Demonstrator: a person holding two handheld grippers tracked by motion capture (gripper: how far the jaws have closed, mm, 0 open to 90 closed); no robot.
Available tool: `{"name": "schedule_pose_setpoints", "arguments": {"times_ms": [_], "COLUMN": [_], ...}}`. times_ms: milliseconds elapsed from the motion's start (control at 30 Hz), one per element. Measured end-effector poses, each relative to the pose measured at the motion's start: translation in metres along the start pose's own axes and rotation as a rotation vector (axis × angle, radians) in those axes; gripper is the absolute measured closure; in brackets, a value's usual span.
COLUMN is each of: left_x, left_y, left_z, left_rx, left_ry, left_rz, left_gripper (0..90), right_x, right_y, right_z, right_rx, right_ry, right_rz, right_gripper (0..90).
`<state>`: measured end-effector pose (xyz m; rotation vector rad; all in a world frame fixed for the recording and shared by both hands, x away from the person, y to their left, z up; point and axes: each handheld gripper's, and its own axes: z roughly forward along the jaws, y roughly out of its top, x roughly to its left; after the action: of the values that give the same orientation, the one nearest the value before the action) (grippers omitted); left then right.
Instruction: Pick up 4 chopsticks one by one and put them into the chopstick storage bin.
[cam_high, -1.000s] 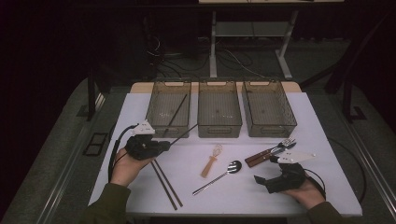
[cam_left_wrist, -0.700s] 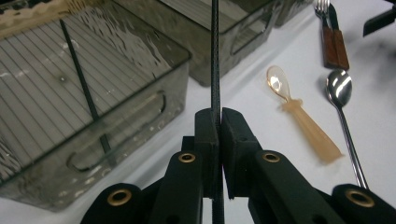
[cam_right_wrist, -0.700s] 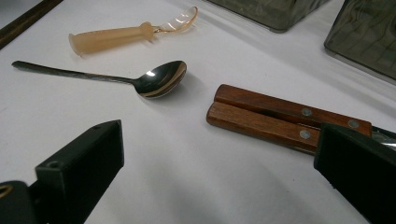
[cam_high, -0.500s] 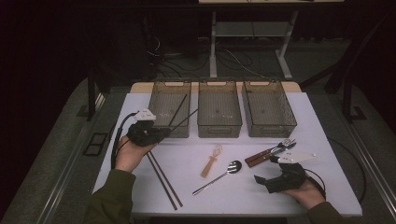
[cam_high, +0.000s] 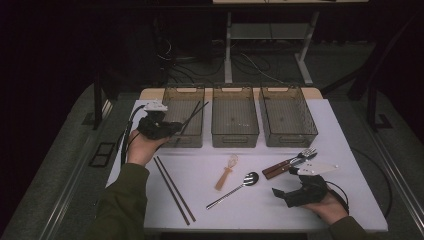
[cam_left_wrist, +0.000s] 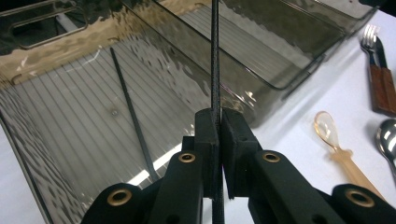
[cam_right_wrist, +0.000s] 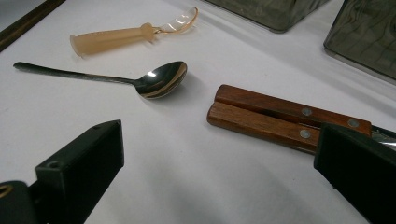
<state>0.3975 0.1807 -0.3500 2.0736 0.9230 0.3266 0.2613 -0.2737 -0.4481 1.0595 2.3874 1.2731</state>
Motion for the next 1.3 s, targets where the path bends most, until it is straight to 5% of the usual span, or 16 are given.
{"name": "schedule_pose_setpoints", "arguments": {"times_ms": [433,667,1000,1300], "left_x": [0.025,0.033,0.045,0.047], "left_y": [0.027,0.041,0.035,0.030], "left_z": [0.021,0.034,0.060,0.077], "left_rx": [-0.013,-0.008,0.002,0.028], "left_ry": [0.047,0.098,0.174,0.166], "left_rz": [-0.047,-0.033,-0.068,-0.086], "left_gripper": [85.2,85.2,85.2,85.2], "right_x": [0.000,0.000,0.002,0.003], "right_y": [0.000,0.000,0.000,0.000], "right_z": [-0.001,-0.002,-0.002,-0.003], "right_rx": [-0.004,-0.008,-0.012,-0.012], "right_ry": [0.002,0.005,0.015,0.017], "right_rz": [0.006,0.006,0.007,0.009], "right_gripper": [1.4,1.4,1.4,1.4]}}
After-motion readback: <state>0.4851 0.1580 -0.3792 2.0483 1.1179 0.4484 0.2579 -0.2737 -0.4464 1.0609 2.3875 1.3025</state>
